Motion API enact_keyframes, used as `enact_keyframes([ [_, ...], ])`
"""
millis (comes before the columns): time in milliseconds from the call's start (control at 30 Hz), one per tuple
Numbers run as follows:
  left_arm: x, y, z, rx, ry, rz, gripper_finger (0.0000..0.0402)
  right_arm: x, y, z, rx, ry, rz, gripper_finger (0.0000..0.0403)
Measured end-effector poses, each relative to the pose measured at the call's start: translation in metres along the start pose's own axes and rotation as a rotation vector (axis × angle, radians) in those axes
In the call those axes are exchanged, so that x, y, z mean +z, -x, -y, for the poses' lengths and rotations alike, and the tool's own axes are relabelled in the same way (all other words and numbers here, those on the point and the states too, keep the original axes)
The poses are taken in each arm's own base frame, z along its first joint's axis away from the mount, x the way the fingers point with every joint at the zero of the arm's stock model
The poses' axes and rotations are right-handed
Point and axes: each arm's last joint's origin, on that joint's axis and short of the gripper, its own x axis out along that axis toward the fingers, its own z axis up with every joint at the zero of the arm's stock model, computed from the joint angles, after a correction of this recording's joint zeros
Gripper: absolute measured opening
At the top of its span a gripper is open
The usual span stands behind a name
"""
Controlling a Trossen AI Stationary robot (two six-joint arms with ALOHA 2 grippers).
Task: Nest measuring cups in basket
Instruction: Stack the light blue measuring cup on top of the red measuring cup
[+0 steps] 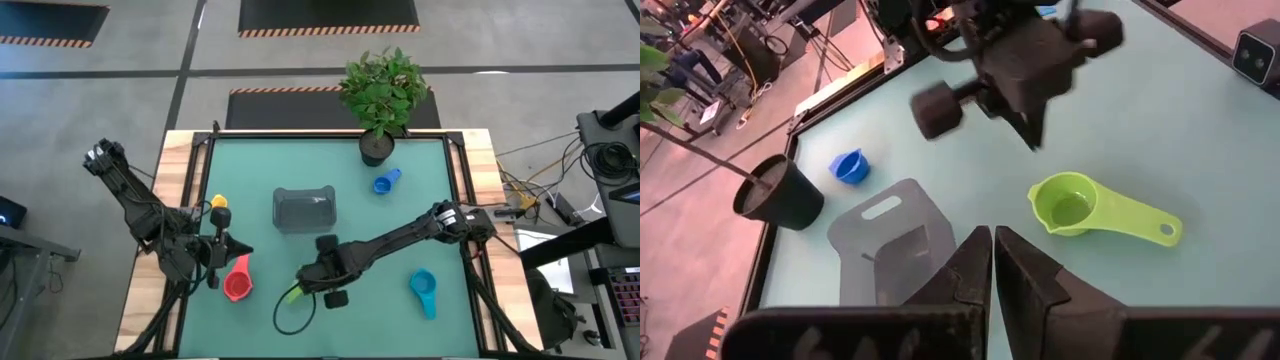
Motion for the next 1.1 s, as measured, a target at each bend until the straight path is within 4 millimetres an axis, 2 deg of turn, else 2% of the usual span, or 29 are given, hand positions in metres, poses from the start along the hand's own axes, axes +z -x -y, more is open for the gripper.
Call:
enact_keyframes([
  [167,0.0,-0.002,0.002,0.0,-0.004,-0.004,0.0,-0.02,0.025,0.0,-0.01,-0.097,-0.096,0.0009],
  [300,0.0,-0.002,0.001,0.0,-0.003,-0.003,0.0,-0.04,0.044,-0.008,-0.009,-0.16,-0.055,0.0009],
  [400,0.0,-0.001,0.001,0.0,-0.002,-0.003,0.0,-0.063,0.054,-0.014,-0.031,-0.238,-0.012,0.0009],
  [533,0.0,-0.001,0.001,0.0,-0.003,-0.003,0.0,-0.101,0.062,-0.016,-0.014,-0.456,0.004,0.0009],
  [767,0.0,-0.001,0.001,0.0,-0.002,-0.003,0.0,-0.16,0.074,-0.024,0.055,-0.92,-0.086,0.0009],
  [900,0.0,-0.001,0.001,0.0,-0.004,-0.003,0.0,-0.179,0.082,-0.029,0.078,-1.097,-0.104,0.0022],
  [1100,0.0,-0.001,0.001,0.0,-0.008,-0.002,0.0,-0.191,0.079,-0.038,0.058,-1.221,-0.134,0.0082],
])
